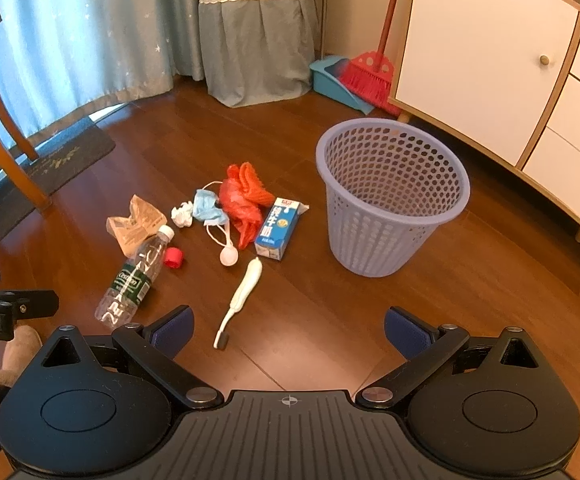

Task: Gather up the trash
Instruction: 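Move both tools toward the trash pile and lavender wastebasket, then grasp the lavender wastebasket rim with the right gripper and lift it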

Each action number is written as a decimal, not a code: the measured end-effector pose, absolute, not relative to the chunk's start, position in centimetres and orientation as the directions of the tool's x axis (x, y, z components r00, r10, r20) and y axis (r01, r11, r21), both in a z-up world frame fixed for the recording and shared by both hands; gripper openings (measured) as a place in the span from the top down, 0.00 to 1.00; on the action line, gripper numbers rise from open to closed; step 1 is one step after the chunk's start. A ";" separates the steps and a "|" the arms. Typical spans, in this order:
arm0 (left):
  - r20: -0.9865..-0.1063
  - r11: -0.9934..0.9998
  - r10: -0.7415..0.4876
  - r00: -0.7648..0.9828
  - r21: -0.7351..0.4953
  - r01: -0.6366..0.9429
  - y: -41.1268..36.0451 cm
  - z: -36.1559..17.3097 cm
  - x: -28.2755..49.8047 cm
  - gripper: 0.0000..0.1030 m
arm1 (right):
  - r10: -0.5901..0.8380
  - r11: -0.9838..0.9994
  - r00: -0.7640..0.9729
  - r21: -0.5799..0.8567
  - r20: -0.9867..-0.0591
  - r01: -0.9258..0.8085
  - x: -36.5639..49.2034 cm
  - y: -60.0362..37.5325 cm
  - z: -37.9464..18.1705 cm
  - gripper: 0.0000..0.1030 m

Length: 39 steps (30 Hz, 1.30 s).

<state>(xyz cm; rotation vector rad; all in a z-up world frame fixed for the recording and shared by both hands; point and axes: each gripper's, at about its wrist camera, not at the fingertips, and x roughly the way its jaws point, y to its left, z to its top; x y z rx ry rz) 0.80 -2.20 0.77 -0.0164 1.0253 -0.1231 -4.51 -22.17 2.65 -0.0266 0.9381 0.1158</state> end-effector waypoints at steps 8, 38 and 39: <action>-0.834 0.989 -0.140 0.533 -0.090 0.119 -2.6 2.3 1.3 0.01 | 0.105 0.991 0.603 0.033 -0.790 -0.129 -4.5 -22.2 2.8 0.03; -0.804 0.929 -0.245 0.542 -0.034 0.369 -0.5 -0.4 14.5 0.01 | 0.227 0.853 0.602 -0.143 -0.765 -0.502 10.4 -26.4 -2.0 0.19; -0.801 0.921 -0.247 0.545 -0.019 0.389 -0.8 -0.8 14.9 0.01 | 0.229 0.847 0.598 -0.145 -0.768 -0.511 11.2 -26.7 -3.0 0.22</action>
